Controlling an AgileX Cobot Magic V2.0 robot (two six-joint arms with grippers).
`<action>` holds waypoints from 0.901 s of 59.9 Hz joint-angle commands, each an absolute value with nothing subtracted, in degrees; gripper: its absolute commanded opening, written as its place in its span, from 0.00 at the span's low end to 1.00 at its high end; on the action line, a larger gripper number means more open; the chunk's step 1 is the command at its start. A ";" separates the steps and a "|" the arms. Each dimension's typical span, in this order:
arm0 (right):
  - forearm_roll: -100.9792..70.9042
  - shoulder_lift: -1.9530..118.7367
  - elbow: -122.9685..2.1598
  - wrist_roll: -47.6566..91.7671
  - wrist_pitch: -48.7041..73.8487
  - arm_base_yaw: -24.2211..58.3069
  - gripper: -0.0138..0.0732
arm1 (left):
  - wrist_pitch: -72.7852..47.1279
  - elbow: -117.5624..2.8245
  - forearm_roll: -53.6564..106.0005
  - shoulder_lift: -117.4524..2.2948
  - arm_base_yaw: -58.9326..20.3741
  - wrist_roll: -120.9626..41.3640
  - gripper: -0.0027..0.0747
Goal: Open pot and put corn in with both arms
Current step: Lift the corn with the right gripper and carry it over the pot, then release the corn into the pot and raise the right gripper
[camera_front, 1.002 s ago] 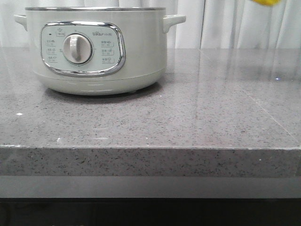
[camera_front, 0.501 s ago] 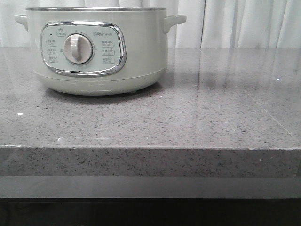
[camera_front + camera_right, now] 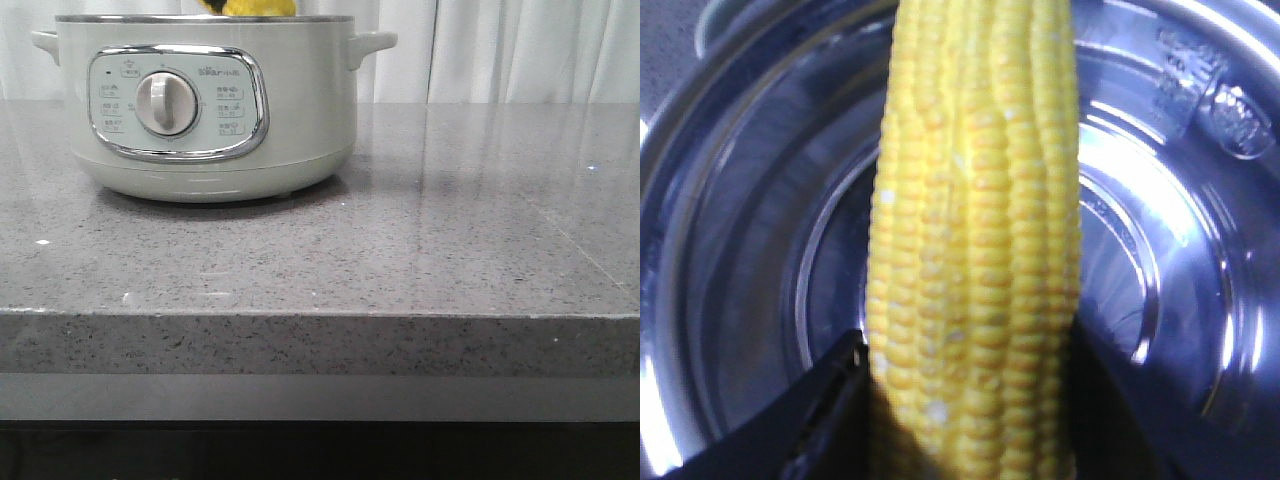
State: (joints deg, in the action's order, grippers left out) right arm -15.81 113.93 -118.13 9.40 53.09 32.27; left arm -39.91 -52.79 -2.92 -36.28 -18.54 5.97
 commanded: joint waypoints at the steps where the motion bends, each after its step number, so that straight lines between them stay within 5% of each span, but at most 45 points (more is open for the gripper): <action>1: -16.25 111.15 -119.99 9.99 50.44 32.12 0.53 | -31.75 -54.97 -3.16 -36.14 -18.41 6.15 0.28; 16: -16.25 111.50 -119.99 9.99 50.22 32.12 0.80 | -31.75 -54.97 -3.16 -36.14 -18.41 6.15 0.28; 40: -16.35 100.56 -118.27 9.93 52.69 32.12 0.80 | -31.75 -54.97 -3.16 -36.14 -18.41 6.15 0.28; 54: -15.77 85.14 -100.25 10.54 43.35 32.12 0.80 | -31.75 -54.97 -3.16 -36.14 -18.41 6.15 0.28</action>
